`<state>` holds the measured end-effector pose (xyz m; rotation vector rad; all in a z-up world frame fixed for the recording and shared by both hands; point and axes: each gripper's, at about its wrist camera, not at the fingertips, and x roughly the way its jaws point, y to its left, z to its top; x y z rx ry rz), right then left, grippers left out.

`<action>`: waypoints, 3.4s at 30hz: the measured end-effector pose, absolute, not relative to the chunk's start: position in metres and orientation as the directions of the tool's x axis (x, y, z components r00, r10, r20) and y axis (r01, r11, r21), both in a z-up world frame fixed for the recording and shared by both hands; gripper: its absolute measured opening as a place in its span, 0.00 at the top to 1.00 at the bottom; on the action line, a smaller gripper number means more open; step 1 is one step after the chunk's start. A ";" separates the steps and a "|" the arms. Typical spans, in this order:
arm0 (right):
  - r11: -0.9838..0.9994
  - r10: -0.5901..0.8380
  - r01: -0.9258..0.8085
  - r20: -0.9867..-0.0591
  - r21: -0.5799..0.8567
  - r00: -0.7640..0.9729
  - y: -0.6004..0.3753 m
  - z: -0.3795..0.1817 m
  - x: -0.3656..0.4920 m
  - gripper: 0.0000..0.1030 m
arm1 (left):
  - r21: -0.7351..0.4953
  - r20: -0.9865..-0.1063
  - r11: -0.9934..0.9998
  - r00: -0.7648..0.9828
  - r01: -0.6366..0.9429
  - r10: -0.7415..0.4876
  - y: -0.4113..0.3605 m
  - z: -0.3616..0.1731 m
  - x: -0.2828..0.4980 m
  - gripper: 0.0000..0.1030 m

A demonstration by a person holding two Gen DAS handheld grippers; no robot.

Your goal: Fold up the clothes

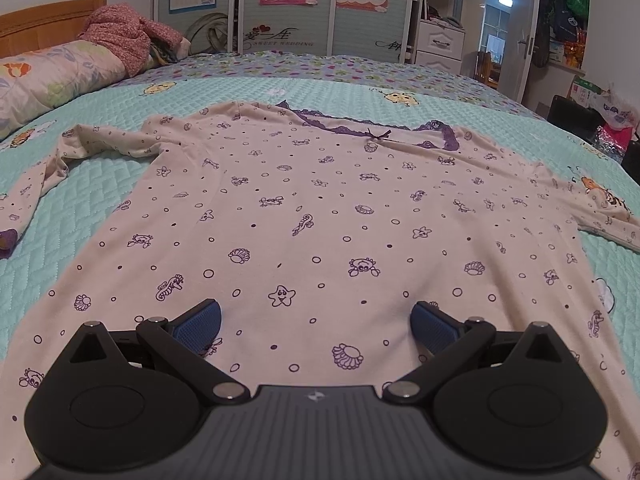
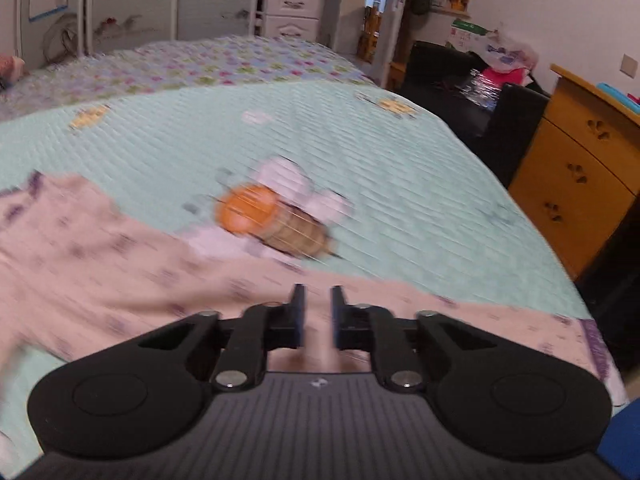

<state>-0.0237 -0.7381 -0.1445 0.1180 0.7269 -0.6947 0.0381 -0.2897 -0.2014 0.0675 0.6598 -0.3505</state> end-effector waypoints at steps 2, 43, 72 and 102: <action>0.761 -0.566 0.635 -0.613 -0.130 0.552 -0.745 -0.144 -0.044 0.93 | -0.041 -0.612 0.941 0.736 0.335 -0.289 -0.291 -0.201 0.038 0.00; 0.553 -0.417 0.796 -0.746 0.244 0.518 -0.907 -0.127 -0.181 0.48 | -0.015 -0.616 0.948 0.744 0.318 -0.259 -0.296 -0.202 0.036 0.00; 0.575 -0.444 0.815 -0.807 0.076 0.389 -0.899 -0.146 -0.185 0.98 | -0.020 -0.615 0.949 0.744 0.315 -0.260 -0.296 -0.202 0.036 0.00; 0.835 -0.033 0.417 -0.724 0.359 0.689 -0.679 -0.092 -0.040 0.77 | -0.146 -0.658 0.936 0.675 0.319 -0.333 -0.267 -0.180 0.029 0.00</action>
